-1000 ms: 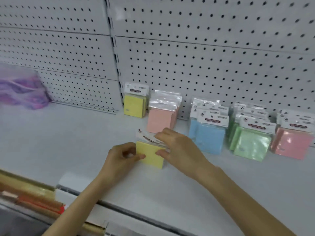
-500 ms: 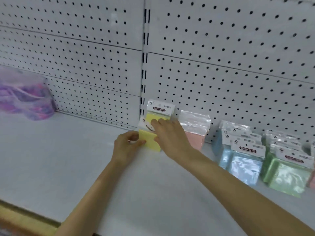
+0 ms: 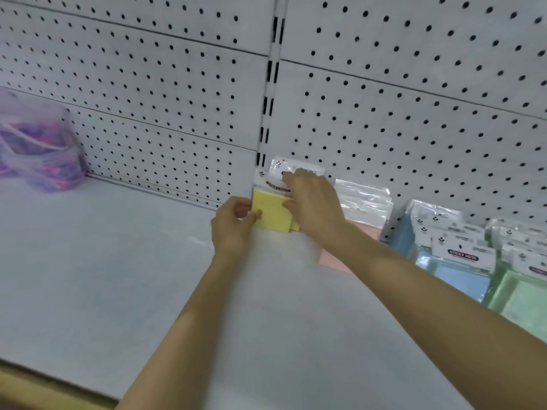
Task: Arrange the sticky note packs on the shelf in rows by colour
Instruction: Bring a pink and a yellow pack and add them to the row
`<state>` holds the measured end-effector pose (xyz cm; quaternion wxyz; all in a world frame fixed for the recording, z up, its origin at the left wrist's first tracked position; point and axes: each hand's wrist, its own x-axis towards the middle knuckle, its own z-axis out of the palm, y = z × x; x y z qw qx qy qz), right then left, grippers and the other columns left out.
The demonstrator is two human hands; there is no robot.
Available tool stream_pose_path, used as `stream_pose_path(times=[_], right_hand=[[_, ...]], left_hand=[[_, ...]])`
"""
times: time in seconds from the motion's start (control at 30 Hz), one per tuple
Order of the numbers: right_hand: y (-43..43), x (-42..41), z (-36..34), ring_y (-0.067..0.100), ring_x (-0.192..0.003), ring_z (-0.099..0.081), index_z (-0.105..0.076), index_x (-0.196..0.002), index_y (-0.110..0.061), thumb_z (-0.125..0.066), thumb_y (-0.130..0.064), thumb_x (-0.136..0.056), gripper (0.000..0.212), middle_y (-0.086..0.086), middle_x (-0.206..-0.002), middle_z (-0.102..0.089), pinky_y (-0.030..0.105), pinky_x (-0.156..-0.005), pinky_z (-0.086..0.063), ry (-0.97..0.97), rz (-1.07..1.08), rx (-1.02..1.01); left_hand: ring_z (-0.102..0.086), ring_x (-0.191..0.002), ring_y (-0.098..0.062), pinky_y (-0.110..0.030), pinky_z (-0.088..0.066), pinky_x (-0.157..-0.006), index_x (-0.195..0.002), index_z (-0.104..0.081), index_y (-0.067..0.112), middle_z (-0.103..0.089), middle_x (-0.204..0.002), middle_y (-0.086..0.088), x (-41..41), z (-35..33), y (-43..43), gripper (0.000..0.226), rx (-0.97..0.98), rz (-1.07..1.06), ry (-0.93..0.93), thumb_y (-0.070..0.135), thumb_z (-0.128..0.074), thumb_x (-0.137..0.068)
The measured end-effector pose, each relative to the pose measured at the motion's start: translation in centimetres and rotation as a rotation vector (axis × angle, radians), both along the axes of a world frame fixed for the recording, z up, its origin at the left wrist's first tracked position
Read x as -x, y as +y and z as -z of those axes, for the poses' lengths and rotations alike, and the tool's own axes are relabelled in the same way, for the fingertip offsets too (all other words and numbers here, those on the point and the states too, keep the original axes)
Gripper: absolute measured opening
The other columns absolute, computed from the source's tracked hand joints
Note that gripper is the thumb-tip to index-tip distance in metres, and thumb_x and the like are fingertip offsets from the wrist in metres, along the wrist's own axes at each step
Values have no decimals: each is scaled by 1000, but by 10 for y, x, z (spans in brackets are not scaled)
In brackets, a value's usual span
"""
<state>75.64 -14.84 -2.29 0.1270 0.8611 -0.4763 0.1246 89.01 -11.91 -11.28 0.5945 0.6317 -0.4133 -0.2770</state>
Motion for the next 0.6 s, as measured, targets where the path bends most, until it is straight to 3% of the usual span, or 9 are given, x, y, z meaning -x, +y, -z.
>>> stream_pose_path(times=[0.07,0.27,0.4,0.5,0.6], right_hand=[[-4,0,1,28,-93,-54,-52,-101,-10,-60,-15,-87,17,7,-98,-56,31,-70,-26,32,6,39],[-7,9,1,29,-100,-47,-53,-111,-13,-64,-22,-85,29,6,-99,-59,37,-80,-24,35,93,64],[-7,20,13,30,-104,-44,-50,-120,-12,-73,-23,-77,50,8,-105,-57,37,-80,-21,-30,101,101],[-3,30,13,30,-111,-42,-44,-132,-17,-74,-23,-76,64,9,-117,-51,37,-87,-24,-117,81,81],[4,48,3,31,-116,-44,-46,-135,-16,-75,-23,-74,68,10,-124,-52,37,-92,-23,-167,1,162]], left_hand=[[-65,-90,-14,-27,-50,-83,-90,-66,18,-70,-90,6,0,-1,-2,17,-16,14,-2,12,-74,-76],[-67,-85,-11,-31,-53,-81,-91,-67,17,-72,-91,1,1,0,-6,19,-74,34,-2,15,-76,-74],[-62,-79,-11,-30,-52,-79,-95,-62,16,-68,-97,-2,4,0,-9,25,-69,33,-31,14,-77,-75],[-57,-89,-13,-29,-48,-84,-110,-56,15,-62,-107,-2,8,-3,-6,42,-47,-6,-66,21,-78,-75],[-53,-105,-15,-36,-43,-96,-122,-51,18,-55,-120,-1,9,-8,4,50,2,-73,-127,30,-74,-79]])
